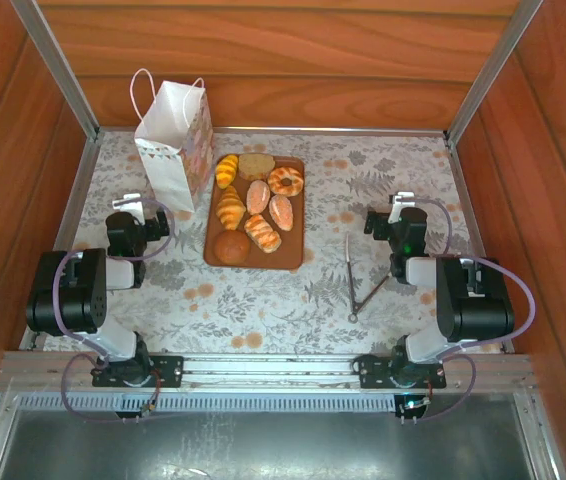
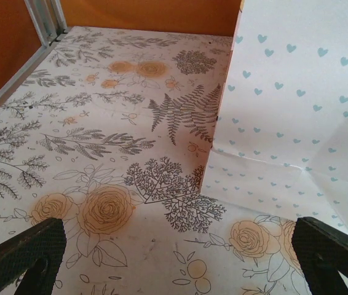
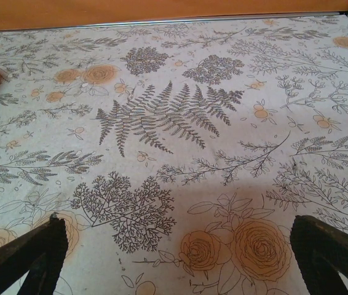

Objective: Place the fake bread into the paper bag

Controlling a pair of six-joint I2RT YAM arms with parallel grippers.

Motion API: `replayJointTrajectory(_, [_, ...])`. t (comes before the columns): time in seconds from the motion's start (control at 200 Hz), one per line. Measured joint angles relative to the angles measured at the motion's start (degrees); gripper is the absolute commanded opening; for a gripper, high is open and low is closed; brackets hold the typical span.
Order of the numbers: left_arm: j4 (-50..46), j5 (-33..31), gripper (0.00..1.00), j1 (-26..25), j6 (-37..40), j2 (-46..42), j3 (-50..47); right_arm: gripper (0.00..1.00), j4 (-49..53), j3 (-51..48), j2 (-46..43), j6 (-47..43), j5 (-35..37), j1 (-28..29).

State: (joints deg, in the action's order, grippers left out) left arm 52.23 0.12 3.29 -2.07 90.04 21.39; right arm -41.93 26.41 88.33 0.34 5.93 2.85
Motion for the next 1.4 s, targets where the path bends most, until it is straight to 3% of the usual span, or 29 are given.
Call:
replayJointTrajectory(1.089, [-1.42, 0.04, 1.00, 0.00, 0.13, -0.42, 0.00, 1.00, 0.83, 0.07, -0.31, 0.00, 0.00, 0.00])
replayJointTrajectory(1.399, [-12.24, -2.34, 1.00, 0.00, -3.10, -19.71, 0.90, 1.00, 17.77, 5.18, -14.75, 3.23, 1.27, 0.00])
